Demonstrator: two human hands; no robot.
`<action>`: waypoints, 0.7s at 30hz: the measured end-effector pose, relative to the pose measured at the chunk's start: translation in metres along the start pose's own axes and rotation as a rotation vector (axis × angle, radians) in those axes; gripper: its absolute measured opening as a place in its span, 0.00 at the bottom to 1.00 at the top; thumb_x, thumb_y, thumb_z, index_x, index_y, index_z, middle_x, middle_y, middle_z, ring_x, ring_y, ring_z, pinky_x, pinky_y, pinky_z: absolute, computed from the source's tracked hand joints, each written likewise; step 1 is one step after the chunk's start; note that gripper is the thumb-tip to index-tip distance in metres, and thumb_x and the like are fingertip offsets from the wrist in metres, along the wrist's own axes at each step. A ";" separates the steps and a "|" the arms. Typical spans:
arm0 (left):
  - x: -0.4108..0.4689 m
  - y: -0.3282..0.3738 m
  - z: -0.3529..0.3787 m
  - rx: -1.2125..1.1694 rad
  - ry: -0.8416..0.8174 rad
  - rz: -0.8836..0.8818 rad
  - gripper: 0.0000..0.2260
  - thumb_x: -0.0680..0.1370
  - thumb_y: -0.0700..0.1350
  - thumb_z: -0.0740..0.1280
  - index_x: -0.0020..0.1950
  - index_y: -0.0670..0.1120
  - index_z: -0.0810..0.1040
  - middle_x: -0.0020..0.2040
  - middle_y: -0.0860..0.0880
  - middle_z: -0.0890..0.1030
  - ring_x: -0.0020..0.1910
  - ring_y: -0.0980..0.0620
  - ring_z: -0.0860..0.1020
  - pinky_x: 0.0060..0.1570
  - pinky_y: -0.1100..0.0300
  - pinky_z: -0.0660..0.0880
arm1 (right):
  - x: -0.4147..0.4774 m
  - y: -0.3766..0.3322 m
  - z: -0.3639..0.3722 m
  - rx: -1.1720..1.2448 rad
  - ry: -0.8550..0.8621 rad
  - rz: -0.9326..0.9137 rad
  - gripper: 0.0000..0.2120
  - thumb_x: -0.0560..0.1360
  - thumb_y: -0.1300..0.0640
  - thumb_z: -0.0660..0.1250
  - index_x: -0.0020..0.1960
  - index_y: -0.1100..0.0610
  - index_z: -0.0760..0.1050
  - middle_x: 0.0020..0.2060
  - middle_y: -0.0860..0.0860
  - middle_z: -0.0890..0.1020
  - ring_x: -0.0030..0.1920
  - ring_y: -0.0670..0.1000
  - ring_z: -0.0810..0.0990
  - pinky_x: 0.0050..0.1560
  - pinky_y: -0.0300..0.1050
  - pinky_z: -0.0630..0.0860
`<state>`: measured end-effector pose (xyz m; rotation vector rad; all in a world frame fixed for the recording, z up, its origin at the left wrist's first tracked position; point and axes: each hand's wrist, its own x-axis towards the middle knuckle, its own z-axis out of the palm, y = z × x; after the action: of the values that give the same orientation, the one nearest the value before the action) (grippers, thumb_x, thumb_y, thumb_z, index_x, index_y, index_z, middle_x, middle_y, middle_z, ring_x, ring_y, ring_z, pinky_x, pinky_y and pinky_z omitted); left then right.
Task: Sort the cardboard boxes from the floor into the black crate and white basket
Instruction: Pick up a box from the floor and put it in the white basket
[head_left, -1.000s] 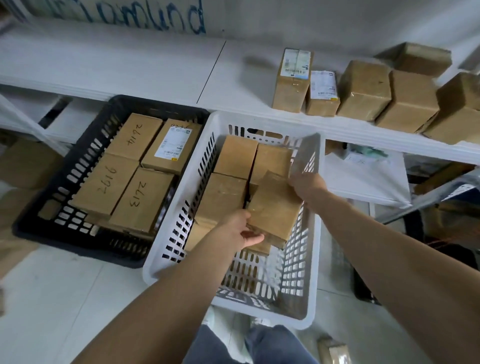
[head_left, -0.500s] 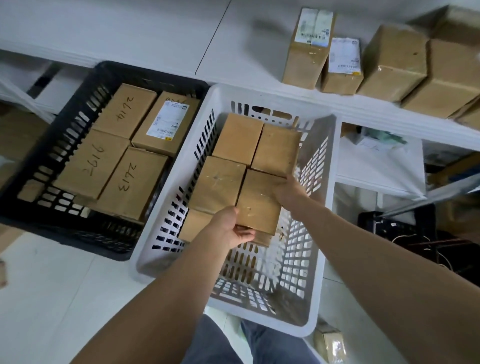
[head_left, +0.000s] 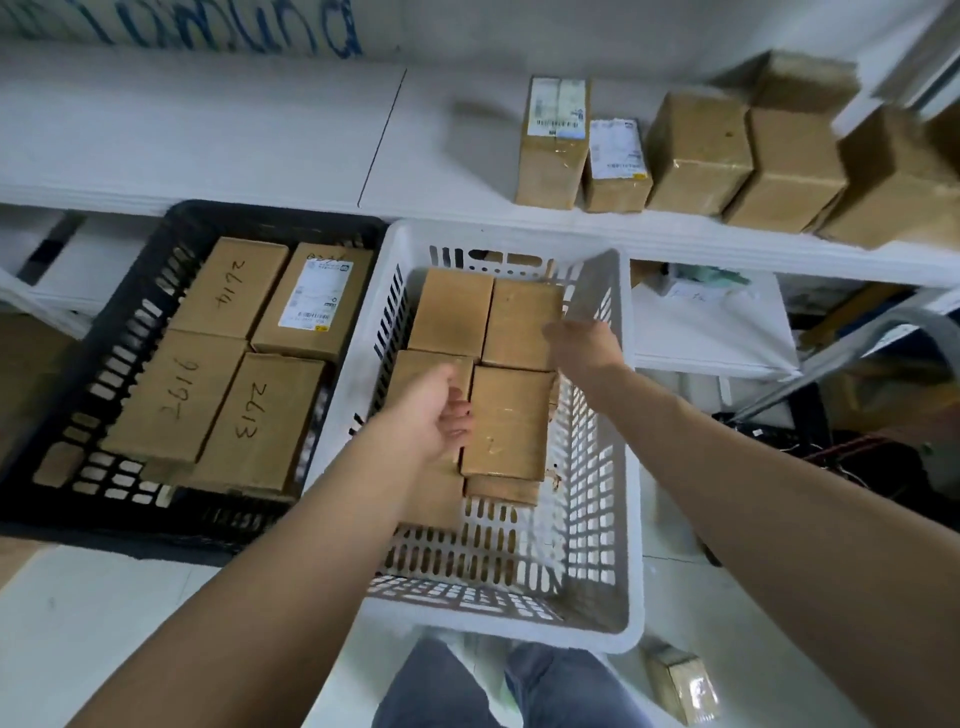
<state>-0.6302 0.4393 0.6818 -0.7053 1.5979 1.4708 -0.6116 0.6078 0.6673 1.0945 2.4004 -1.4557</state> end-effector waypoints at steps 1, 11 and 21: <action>-0.003 0.010 0.003 0.010 -0.023 0.080 0.11 0.81 0.48 0.59 0.51 0.40 0.73 0.49 0.42 0.76 0.50 0.44 0.77 0.57 0.50 0.72 | -0.008 -0.003 -0.005 0.075 0.038 -0.021 0.09 0.79 0.53 0.59 0.44 0.56 0.72 0.32 0.48 0.71 0.30 0.47 0.69 0.27 0.35 0.66; -0.061 0.010 0.076 0.285 -0.523 0.302 0.14 0.81 0.50 0.59 0.53 0.40 0.74 0.55 0.41 0.80 0.54 0.45 0.79 0.54 0.51 0.77 | -0.104 0.041 -0.052 0.430 0.512 0.049 0.26 0.79 0.46 0.59 0.51 0.71 0.76 0.43 0.64 0.81 0.39 0.56 0.77 0.33 0.45 0.71; -0.112 -0.154 0.196 0.651 -0.801 0.042 0.20 0.82 0.51 0.55 0.64 0.37 0.71 0.42 0.44 0.75 0.39 0.49 0.74 0.55 0.54 0.69 | -0.227 0.213 -0.117 0.573 0.840 0.458 0.25 0.74 0.42 0.62 0.44 0.66 0.79 0.36 0.52 0.76 0.32 0.50 0.72 0.36 0.43 0.69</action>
<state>-0.4049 0.5926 0.7053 0.2740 1.3059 0.9589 -0.2814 0.6441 0.6785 2.6117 1.8568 -1.7671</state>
